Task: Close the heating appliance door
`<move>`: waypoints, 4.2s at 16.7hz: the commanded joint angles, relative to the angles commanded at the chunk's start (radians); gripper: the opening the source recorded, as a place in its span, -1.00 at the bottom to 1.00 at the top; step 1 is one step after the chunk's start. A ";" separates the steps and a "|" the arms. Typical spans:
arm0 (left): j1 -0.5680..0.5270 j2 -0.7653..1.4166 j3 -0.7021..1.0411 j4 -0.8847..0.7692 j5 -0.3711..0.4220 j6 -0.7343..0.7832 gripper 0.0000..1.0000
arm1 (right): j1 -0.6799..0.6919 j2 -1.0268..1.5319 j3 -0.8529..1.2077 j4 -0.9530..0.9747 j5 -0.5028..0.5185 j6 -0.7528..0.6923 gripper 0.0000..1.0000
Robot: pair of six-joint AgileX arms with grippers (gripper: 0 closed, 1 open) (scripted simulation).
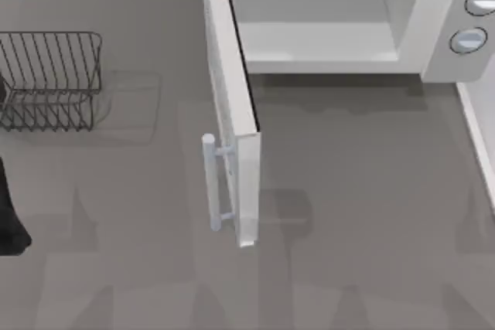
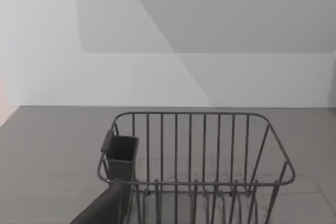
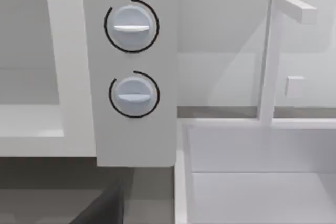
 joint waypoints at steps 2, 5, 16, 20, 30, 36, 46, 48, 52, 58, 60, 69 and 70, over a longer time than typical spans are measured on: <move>0.000 0.000 0.000 0.000 0.000 0.000 1.00 | 0.000 0.000 0.000 0.000 0.000 0.000 1.00; -0.018 0.061 0.062 -0.059 0.020 0.039 1.00 | 0.000 0.000 0.000 0.000 0.000 0.000 1.00; -0.198 0.920 0.987 -0.767 0.225 0.484 1.00 | 0.000 0.000 0.000 0.000 0.000 0.000 1.00; -0.273 1.302 1.418 -1.072 0.310 0.666 1.00 | 0.000 0.000 0.000 0.000 0.000 0.000 1.00; -0.390 1.814 2.032 -1.490 0.446 0.954 1.00 | 0.000 0.000 0.000 0.000 0.000 0.000 1.00; -0.388 1.817 2.034 -1.490 0.447 0.957 1.00 | 0.000 0.000 0.000 0.000 0.000 0.000 1.00; -0.482 1.808 1.741 -1.169 0.420 0.865 1.00 | 0.000 0.000 0.000 0.000 0.000 0.000 1.00; -0.485 1.808 1.733 -1.160 0.419 0.862 1.00 | 0.000 0.000 0.000 0.000 0.000 0.000 1.00; -0.485 1.808 1.733 -1.160 0.419 0.862 0.70 | 0.000 0.000 0.000 0.000 0.000 0.000 1.00; -0.485 1.808 1.733 -1.160 0.419 0.862 -0.21 | 0.000 0.000 0.000 0.000 0.000 0.000 1.00; -0.485 1.808 1.733 -1.160 0.419 0.862 -0.51 | 0.000 0.000 0.000 0.000 0.000 0.000 1.00; -0.485 1.808 1.733 -1.160 0.419 0.862 -1.00 | 0.000 0.000 0.000 0.000 0.000 0.000 1.00; -0.485 1.808 1.733 -1.160 0.419 0.862 -1.00 | 0.000 0.000 0.000 0.000 0.000 0.000 1.00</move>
